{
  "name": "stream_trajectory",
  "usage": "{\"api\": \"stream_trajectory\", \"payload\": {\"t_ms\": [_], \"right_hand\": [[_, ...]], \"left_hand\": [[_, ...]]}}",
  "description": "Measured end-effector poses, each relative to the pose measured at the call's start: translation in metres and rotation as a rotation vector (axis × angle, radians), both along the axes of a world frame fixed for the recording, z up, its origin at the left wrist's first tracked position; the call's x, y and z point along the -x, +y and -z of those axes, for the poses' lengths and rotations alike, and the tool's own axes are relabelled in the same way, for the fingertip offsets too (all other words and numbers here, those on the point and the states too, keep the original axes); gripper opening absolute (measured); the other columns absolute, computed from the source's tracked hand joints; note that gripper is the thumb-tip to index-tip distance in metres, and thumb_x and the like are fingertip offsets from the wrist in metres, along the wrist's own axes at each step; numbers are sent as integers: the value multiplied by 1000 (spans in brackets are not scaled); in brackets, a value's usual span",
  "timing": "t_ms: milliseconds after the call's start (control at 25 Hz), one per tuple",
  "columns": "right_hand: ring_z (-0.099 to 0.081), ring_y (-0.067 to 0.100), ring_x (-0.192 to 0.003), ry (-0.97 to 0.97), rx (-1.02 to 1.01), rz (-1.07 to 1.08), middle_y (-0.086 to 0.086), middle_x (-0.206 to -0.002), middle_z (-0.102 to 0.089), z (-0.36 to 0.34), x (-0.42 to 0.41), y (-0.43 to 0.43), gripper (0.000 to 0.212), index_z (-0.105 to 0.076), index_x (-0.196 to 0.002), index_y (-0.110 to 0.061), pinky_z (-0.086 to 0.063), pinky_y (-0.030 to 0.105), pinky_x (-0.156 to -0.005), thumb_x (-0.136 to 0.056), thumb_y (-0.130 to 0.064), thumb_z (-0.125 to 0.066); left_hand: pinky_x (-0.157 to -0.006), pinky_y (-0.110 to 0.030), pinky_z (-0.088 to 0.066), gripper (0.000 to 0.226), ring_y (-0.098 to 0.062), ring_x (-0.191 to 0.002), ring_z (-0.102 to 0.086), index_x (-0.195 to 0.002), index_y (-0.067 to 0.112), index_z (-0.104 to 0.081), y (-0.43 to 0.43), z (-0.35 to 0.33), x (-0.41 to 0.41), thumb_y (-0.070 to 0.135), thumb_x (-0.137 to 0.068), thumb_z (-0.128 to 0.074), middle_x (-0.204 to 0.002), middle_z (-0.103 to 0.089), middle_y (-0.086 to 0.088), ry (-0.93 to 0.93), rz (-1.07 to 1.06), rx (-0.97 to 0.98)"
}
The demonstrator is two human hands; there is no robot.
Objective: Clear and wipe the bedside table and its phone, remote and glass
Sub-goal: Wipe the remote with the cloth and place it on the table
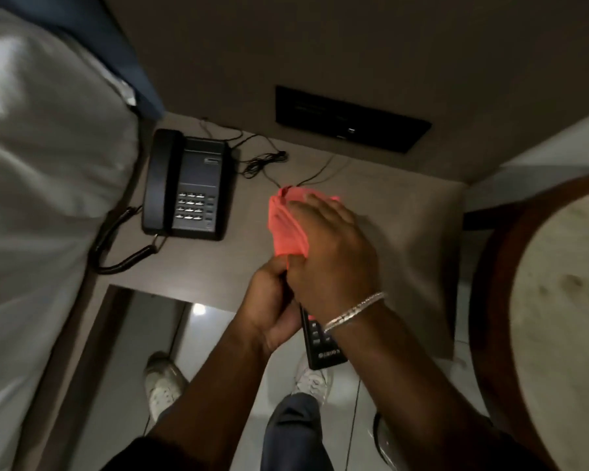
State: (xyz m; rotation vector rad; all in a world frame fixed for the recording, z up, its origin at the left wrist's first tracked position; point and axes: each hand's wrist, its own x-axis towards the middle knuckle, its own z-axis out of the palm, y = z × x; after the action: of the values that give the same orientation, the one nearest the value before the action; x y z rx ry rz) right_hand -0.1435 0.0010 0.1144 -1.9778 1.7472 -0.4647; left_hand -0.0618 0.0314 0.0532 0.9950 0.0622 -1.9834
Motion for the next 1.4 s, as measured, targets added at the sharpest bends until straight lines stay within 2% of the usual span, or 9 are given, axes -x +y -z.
{"api": "stream_trajectory", "payload": {"t_ms": [120,240,280,480,640,880,1080,1240,1400], "right_hand": [[-54,30,-128,84,-31,33,8,-133,-62,9,18,27,58,-60,-127,-16,-51,43,-101,-69,-14,-67],[-58,27,-125,80,3,48,5,-130,-65,32,46,70,57,-61,-125,-15,-53,40,-99,-69,-15,-71],[-58,26,-125,51,12,53,4,-129,-65,43,56,81,55,-62,-125,-15,-51,39,-103,-71,-15,-71],[-43,15,-138,7,-112,156,-2,-144,-53,88,108,108,48,-52,-137,-19,-39,35,-113,-92,-33,-46],[-44,17,-138,33,-124,185,0,-143,-54,117,142,117,56,-50,-139,-17,-41,37,-112,-90,-40,-41],[-54,21,-130,9,-55,261,5,-133,-62,137,157,115,52,-56,-133,-12,-44,41,-110,-92,-41,-45],[-54,23,-130,43,-42,239,7,-133,-62,147,161,106,51,-56,-133,-10,-44,43,-109,-89,-36,-51],[-47,21,-136,95,-115,212,5,-140,-57,140,153,101,56,-52,-136,-12,-39,42,-113,-91,-42,-39],[-41,15,-140,133,-155,178,-1,-145,-51,128,133,93,72,-46,-141,-18,-31,38,-118,-95,-59,-10]], "left_hand": [[-65,-23,-60,55,-14,-76,-74,-95,9,-75,-20,7,17,31,-104,-26,-85,-77,-5,-18,50,6],[-82,-36,-59,51,-24,-99,-69,-141,8,-43,-42,32,33,40,-104,-30,-117,-66,-12,-16,37,66],[-83,-40,-59,51,-28,-101,-69,-147,11,-36,-49,44,41,38,-104,-29,-121,-62,-15,-42,34,81],[-66,-34,-59,47,-29,-71,-69,-122,-6,-57,-71,80,106,30,-105,-33,-92,-69,-24,-448,162,1],[-74,-39,-58,30,-28,-70,-68,-89,4,-67,-92,94,142,20,-102,-45,-80,-70,-15,-712,226,12],[-85,-46,-60,24,-28,-90,-72,-101,9,-71,-102,117,158,25,-96,-54,-100,-73,-12,-1018,339,-33],[-69,-25,-53,23,-24,-93,-69,-107,6,-72,-106,106,167,19,-94,-60,-110,-72,-14,-1282,375,2],[-80,-30,-51,28,-31,-101,-69,-106,1,-72,-108,107,158,23,-93,-60,-108,-73,-18,-1429,477,35],[-83,-37,-57,28,-35,-97,-68,-103,2,-69,-101,102,149,26,-91,-62,-106,-72,-19,-1575,588,133]]}}
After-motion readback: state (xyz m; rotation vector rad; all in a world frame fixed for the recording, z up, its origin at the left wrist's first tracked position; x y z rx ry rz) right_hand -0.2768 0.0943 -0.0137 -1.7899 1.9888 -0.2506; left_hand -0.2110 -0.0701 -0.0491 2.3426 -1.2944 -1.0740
